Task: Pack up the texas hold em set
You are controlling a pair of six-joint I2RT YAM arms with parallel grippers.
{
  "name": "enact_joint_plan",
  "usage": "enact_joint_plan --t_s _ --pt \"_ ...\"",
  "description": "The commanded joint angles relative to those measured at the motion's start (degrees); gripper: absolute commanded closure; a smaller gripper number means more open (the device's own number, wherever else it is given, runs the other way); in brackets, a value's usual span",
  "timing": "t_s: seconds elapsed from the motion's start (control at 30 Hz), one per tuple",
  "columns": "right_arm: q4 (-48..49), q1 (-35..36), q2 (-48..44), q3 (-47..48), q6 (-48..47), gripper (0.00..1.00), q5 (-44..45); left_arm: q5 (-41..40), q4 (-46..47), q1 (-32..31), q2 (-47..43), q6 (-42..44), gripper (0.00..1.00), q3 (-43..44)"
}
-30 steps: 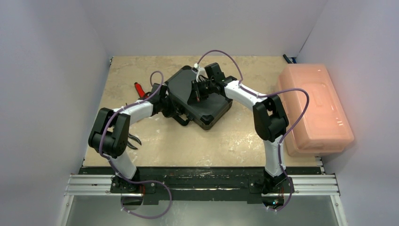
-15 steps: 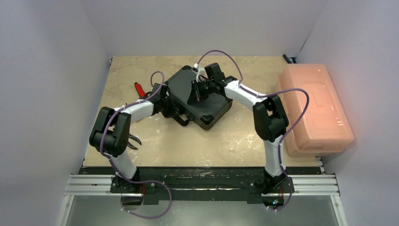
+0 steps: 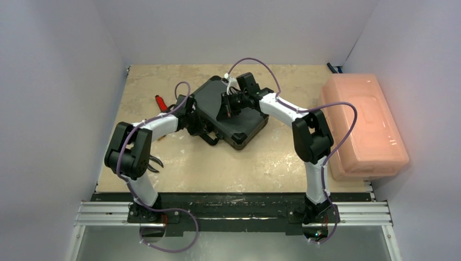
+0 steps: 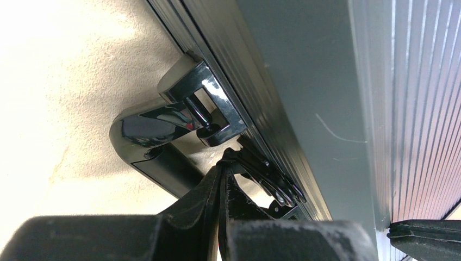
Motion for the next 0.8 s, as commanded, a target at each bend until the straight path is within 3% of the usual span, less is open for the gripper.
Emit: enact_joint_plan --t_s 0.0,0.27,0.47,0.77 --pt "-9.5 0.7 3.0 -3.4 -3.2 0.94 5.1 -2.0 2.9 -0.5 3.4 1.1 1.00 1.0" --pt "-9.3 0.7 2.5 -3.7 -3.0 0.94 5.3 -2.2 2.9 -0.7 4.9 1.0 1.00 2.4" --pt "-9.5 0.8 0.6 -4.0 -2.9 0.92 6.2 -3.7 1.8 -0.7 1.1 1.9 0.99 1.3" --pt "-11.0 0.8 -3.7 -0.5 -2.7 0.74 7.5 -7.5 -3.0 -0.7 -8.5 4.5 0.86 0.9"
